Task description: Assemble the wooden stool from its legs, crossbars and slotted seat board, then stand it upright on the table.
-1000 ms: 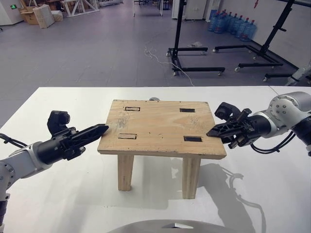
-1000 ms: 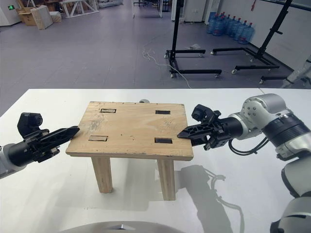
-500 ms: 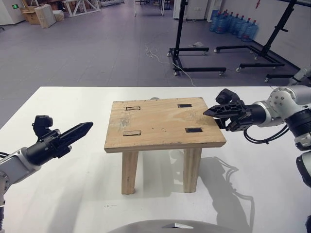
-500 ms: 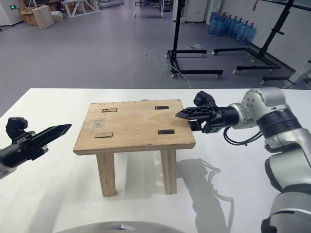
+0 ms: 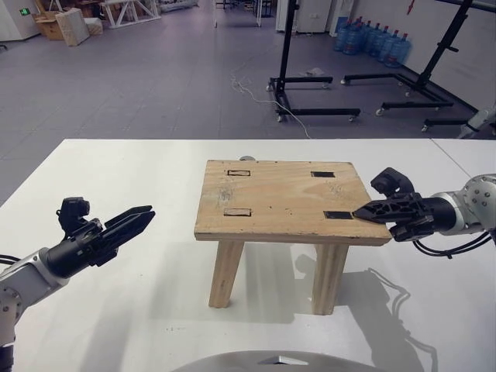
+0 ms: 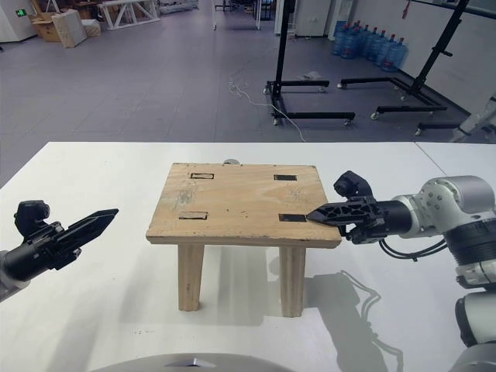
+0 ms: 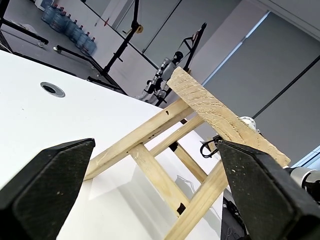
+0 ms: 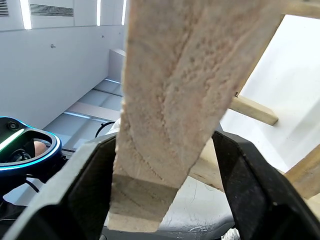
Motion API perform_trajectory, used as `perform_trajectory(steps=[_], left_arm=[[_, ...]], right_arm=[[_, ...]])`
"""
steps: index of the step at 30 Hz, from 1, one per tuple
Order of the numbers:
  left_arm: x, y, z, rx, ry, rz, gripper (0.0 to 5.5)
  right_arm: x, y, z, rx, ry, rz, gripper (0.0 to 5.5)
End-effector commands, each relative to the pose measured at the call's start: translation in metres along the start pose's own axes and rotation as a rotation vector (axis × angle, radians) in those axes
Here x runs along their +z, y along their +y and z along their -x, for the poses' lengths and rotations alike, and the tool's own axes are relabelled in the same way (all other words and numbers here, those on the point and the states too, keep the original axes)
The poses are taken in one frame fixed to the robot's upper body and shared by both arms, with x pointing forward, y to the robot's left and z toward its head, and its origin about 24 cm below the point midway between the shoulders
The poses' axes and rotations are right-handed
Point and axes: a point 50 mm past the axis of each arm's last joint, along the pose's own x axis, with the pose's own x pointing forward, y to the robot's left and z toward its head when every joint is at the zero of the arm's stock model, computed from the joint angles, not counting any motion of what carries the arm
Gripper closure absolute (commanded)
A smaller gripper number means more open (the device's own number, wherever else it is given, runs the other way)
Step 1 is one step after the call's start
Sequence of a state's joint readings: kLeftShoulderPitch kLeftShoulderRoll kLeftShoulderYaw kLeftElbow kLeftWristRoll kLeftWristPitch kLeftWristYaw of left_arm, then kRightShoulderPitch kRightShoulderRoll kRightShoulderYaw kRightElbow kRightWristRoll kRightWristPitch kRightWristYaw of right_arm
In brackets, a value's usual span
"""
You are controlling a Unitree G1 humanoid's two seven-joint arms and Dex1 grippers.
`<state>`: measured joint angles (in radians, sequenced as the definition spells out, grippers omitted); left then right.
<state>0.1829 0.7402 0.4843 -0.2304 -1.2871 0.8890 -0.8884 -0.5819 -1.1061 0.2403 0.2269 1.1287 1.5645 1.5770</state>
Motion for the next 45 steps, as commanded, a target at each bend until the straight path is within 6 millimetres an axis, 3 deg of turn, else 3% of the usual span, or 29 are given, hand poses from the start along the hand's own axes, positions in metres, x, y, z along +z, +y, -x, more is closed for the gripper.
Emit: perform_trajectory(steps=[1,5,19,23,26,30,35,39,45], left_arm=[[-0.004,-0.001,0.008,0.017,-0.017,-0.013,1.00],[-0.016,-0.005,0.012,0.029,-0.052,0.001,1.00],[-0.023,-0.014,0.012,0.024,-0.080,-0.007,1.00],[-0.030,-0.019,0.013,0.028,-0.086,0.002,1.00],[-0.037,-0.023,0.016,0.036,-0.097,0.015,1.00],[-0.048,-0.030,0.014,0.021,-0.076,0.029,1.00],[-0.068,-0.060,0.008,-0.114,0.058,0.047,1.00],[-0.078,-0.085,-0.017,-0.284,0.140,0.083,1.00],[-0.068,-0.066,-0.049,-0.283,0.170,0.015,1.00]], right_arm=[[0.003,0.005,0.009,-0.040,-0.052,0.033,2.39],[0.007,0.019,0.005,0.014,-0.047,0.057,2.39],[-0.008,0.018,0.027,-0.036,-0.138,0.004,2.39],[-0.026,0.016,0.044,-0.036,-0.238,-0.004,2.39],[-0.056,0.009,0.051,-0.043,-0.273,-0.064,2.39],[-0.085,-0.006,0.036,-0.075,-0.191,-0.009,2.39],[-0.094,-0.015,0.010,-0.047,-0.083,0.143,2.39],[-0.096,-0.031,-0.008,-0.049,-0.055,0.222,2.39],[-0.081,-0.055,-0.023,-0.123,-0.094,0.400,2.39]])
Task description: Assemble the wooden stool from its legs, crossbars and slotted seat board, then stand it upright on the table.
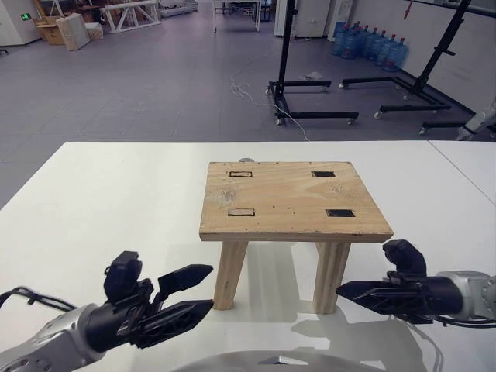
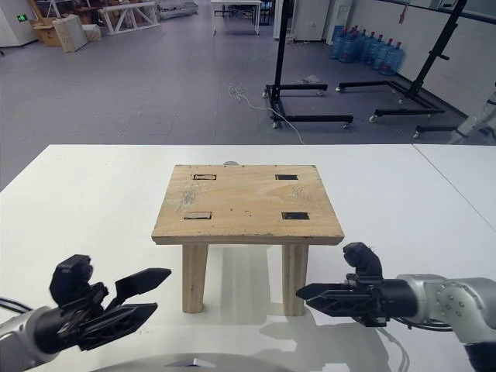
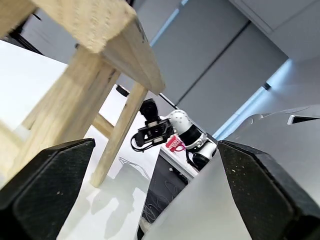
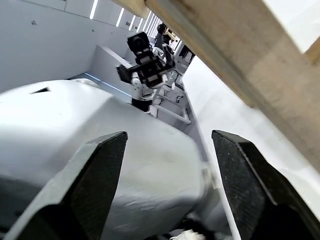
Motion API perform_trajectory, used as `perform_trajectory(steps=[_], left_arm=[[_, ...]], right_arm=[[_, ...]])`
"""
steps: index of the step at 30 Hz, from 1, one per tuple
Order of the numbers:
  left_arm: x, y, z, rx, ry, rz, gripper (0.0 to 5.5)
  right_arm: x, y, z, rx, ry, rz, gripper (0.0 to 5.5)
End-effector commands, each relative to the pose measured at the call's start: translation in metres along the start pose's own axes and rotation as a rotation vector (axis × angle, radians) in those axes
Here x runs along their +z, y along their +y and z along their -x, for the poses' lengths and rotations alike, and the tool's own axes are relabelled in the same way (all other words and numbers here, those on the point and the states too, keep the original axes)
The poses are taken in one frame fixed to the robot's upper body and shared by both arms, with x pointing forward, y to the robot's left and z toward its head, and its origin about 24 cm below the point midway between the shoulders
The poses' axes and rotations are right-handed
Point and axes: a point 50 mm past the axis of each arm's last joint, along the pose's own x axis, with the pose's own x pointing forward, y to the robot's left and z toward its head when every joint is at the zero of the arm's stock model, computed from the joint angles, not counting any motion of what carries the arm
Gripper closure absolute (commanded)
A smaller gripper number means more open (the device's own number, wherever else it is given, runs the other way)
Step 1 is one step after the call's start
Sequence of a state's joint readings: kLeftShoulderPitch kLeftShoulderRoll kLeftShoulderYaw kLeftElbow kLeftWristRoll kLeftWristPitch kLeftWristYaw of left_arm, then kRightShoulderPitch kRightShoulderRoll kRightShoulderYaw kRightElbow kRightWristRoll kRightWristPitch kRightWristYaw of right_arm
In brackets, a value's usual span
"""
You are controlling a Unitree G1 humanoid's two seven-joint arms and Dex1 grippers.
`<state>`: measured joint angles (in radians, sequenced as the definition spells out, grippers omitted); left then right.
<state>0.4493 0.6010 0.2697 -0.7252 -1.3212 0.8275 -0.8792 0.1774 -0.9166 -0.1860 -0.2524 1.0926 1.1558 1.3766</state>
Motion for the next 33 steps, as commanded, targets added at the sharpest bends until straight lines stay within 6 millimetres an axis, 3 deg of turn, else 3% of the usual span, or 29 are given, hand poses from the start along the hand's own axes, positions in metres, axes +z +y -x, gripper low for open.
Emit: perform_trajectory(steps=[1,10,17,22,33], left_arm=[[0.011,0.021,-0.007,0.071,0.031,-0.065,1.00],[0.035,0.076,-0.014,0.234,0.021,-0.220,1.00],[0.051,0.110,-0.025,0.366,0.010,-0.357,1.00],[0.062,0.132,-0.026,0.451,0.009,-0.431,1.00],[0.096,0.182,-0.044,0.602,0.064,-0.623,1.00]], right_arm=[[0.015,-0.018,-0.013,-0.084,-0.022,0.165,2.39],[0.056,-0.051,-0.039,-0.094,-0.127,0.345,2.39],[0.083,-0.049,-0.058,-0.010,-0.092,0.402,2.39],[0.081,-0.042,-0.062,0.015,-0.086,0.427,2.39],[0.089,-0.047,-0.067,0.003,-0.123,0.451,2.39]])
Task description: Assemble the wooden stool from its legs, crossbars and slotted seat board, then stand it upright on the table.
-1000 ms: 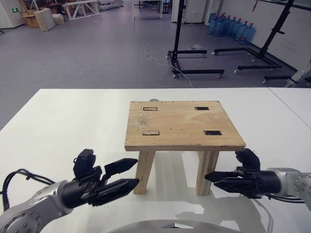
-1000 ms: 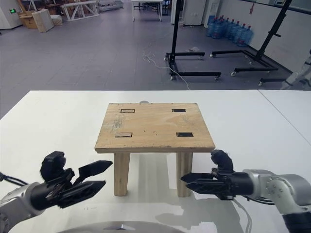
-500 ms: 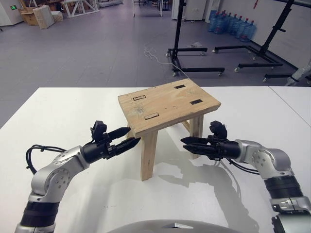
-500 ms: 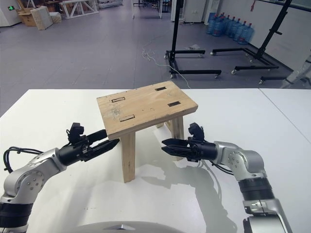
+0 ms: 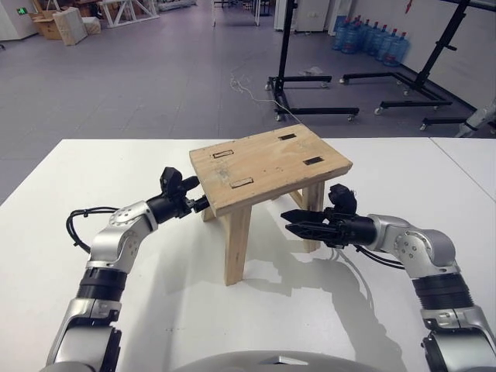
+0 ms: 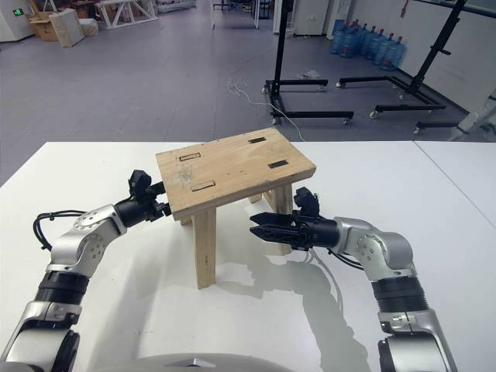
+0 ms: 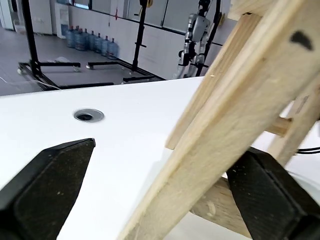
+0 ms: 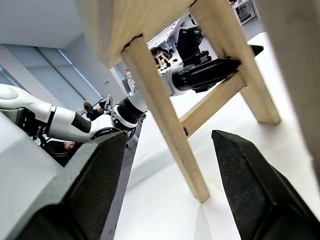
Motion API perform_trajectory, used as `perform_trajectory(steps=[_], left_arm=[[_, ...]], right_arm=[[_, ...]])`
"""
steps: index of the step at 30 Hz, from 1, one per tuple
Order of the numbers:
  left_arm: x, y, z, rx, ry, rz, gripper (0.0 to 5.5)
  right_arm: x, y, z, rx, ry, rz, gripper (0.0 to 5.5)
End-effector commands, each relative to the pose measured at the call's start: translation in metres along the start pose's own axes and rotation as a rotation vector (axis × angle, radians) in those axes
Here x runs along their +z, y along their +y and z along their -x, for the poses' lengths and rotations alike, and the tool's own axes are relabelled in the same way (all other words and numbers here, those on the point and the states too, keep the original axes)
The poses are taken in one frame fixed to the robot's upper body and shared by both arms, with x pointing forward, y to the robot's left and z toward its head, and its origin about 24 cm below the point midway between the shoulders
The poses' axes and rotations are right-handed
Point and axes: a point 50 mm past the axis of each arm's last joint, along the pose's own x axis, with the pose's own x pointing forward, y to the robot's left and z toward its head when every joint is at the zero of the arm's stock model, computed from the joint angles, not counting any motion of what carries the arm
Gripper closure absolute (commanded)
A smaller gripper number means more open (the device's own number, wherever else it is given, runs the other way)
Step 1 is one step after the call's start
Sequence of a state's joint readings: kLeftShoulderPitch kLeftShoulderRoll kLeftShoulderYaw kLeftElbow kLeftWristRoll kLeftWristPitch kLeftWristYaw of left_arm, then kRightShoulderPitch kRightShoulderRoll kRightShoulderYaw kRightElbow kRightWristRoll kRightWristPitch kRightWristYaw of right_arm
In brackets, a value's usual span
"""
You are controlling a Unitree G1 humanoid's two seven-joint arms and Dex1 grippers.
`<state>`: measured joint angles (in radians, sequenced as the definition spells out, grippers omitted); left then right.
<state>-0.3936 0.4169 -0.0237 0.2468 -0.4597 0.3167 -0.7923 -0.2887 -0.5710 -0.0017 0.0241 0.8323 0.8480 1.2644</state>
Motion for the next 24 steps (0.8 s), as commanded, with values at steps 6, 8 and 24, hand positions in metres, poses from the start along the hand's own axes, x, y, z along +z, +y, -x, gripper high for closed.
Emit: perform_trajectory(steps=[6,8,24], left_arm=[[0.022,0.046,-0.014,0.182,-0.022,-0.129,1.00],[0.027,0.052,-0.018,0.187,-0.025,-0.152,1.00],[0.039,0.038,0.037,0.047,-0.110,-0.149,1.00]], right_arm=[[0.011,-0.019,-0.013,-0.071,-0.062,0.109,2.39],[0.014,-0.025,-0.019,-0.081,-0.085,0.132,2.39],[0.014,-0.022,-0.026,-0.081,-0.186,0.143,2.39]])
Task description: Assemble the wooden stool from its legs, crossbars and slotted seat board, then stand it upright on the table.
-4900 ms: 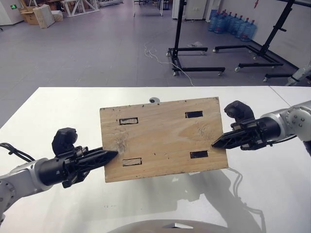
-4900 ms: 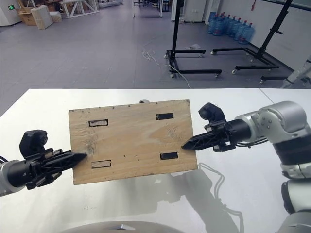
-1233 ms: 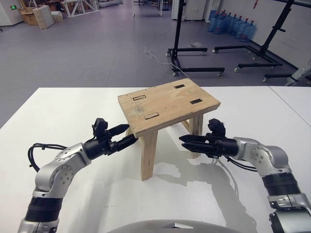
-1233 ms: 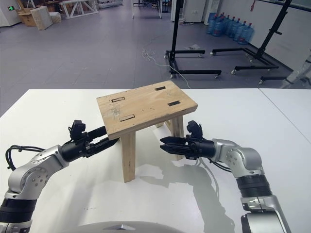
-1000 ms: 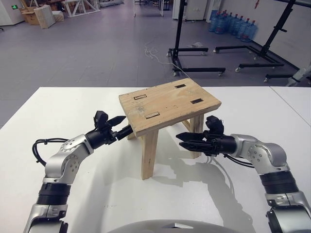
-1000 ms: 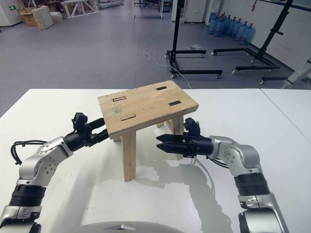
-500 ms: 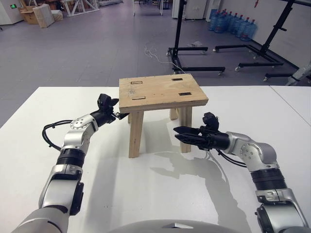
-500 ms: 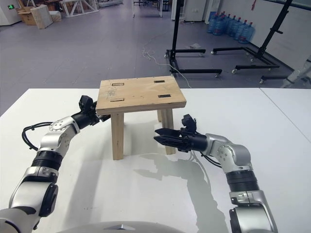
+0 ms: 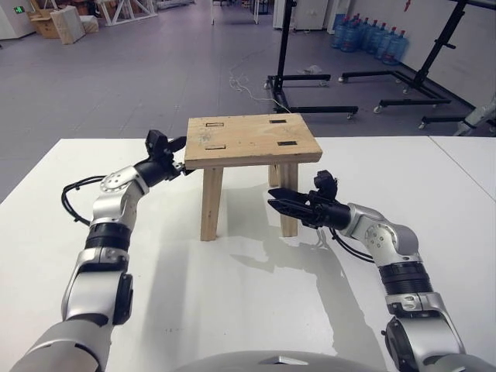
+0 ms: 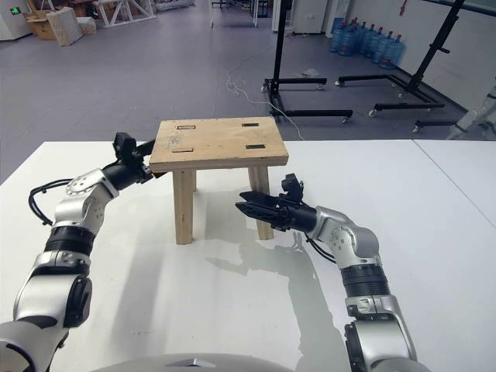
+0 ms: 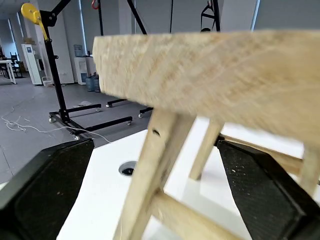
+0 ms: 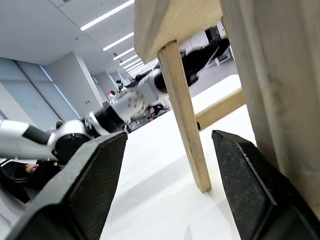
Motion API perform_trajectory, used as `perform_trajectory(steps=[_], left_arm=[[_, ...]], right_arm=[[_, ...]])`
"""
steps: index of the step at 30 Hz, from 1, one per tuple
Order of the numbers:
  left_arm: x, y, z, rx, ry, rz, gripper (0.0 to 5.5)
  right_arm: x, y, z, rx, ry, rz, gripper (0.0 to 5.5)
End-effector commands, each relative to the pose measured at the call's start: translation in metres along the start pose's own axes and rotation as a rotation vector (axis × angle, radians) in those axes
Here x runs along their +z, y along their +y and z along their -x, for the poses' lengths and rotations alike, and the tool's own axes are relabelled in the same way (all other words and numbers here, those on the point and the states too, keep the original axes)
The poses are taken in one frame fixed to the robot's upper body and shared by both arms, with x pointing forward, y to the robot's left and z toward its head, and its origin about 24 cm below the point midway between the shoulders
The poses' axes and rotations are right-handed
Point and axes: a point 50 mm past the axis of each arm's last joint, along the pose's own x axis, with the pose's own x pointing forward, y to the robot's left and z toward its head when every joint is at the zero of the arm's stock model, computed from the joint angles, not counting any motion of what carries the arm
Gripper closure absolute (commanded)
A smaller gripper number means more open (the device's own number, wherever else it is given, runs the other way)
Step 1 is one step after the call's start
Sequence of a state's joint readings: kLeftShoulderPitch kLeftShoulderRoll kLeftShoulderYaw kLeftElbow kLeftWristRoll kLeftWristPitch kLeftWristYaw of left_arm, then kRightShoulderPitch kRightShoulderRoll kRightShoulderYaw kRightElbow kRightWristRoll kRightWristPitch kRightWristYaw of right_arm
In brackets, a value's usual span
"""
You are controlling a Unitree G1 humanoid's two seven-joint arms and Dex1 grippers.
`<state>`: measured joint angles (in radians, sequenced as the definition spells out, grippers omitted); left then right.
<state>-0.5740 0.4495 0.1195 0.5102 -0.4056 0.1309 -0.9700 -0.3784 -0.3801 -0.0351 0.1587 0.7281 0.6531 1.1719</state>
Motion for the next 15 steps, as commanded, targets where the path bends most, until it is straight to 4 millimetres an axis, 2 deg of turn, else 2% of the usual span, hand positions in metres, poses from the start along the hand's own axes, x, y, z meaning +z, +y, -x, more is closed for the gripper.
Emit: perform_trajectory(steps=[1,4,6,9,11,13,15], left_arm=[[0.004,-0.003,0.035,0.058,0.025,-0.039,1.00],[0.008,-0.012,0.058,0.105,0.005,-0.044,1.00],[0.009,-0.024,0.078,0.163,-0.015,-0.062,1.00],[0.023,-0.057,0.104,0.283,-0.135,-0.110,1.00],[0.035,-0.070,0.107,0.357,-0.223,-0.135,1.00],[0.062,-0.083,0.090,0.445,-0.391,-0.178,1.00],[0.080,-0.086,0.073,0.571,-0.466,-0.268,1.00]], right_arm=[[0.002,0.005,0.001,-0.010,-0.029,0.010,2.39],[0.004,0.013,0.004,-0.005,-0.056,0.028,2.39],[0.009,0.026,0.005,0.025,-0.098,0.051,2.39],[0.028,0.065,0.008,0.157,-0.297,0.052,2.39],[0.038,0.074,0.008,0.153,-0.391,0.083,2.39],[0.062,0.072,-0.003,-0.043,-0.548,0.271,2.39],[0.075,0.068,-0.014,-0.285,-0.614,0.537,2.39]])
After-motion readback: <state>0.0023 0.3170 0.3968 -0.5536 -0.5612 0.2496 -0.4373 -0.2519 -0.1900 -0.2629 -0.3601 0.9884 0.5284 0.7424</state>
